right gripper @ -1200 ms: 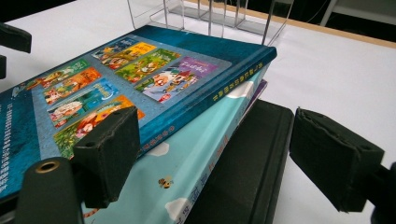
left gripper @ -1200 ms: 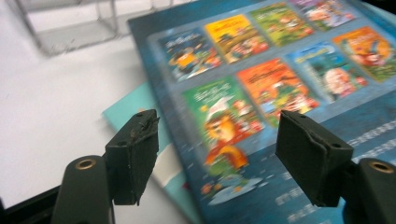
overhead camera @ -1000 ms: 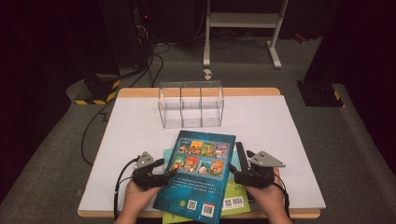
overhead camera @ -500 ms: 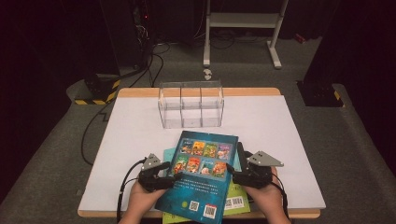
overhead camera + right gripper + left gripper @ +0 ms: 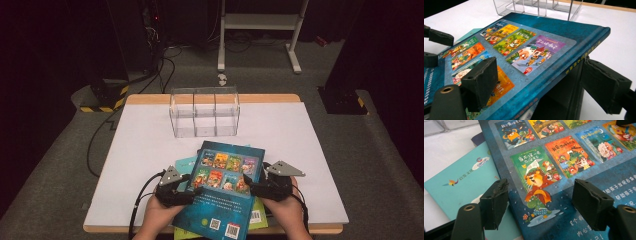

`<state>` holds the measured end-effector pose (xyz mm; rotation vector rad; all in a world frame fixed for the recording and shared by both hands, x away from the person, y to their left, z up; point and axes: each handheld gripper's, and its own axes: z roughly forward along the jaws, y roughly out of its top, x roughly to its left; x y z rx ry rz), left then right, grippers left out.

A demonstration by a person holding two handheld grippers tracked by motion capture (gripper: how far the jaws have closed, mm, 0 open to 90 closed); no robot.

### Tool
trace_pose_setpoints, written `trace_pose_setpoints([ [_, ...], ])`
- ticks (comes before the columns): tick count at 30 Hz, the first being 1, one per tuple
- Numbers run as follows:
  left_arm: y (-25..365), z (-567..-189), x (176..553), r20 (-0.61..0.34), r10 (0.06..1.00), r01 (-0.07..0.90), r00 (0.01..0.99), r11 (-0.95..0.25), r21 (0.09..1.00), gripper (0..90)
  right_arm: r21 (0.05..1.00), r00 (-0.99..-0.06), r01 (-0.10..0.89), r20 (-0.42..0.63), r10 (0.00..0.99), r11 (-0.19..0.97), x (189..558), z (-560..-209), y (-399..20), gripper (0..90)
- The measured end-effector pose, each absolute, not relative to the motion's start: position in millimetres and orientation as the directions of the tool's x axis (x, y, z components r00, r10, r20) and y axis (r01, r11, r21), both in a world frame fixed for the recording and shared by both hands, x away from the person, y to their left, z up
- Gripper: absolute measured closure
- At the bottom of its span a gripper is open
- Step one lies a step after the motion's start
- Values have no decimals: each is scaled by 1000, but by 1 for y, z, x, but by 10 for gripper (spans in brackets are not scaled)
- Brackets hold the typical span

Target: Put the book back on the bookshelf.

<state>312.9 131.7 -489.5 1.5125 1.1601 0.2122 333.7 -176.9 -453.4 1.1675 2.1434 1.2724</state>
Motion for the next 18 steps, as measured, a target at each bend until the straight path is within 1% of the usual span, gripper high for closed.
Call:
trace_pose_setpoints([
  [5,131,-489,313,-450,742,534,498,147,833,296,850,-582,474,107,806,230,335,-455,-177,153],
  [10,129,-489,315,-454,739,531,498,154,833,317,847,-569,480,102,816,228,339,-451,-177,191],
  [14,122,-487,321,-450,728,525,517,145,839,331,847,-550,481,93,830,224,356,-447,-183,216],
  [15,122,-487,321,-450,728,525,517,145,839,333,847,-550,481,93,830,224,356,-447,-183,216],
  [16,119,-486,324,-447,730,521,516,146,841,333,837,-555,497,102,826,230,370,-444,-186,211],
  [18,121,-486,324,-458,728,527,510,156,836,329,822,-557,513,100,825,247,374,-442,-186,193],
])
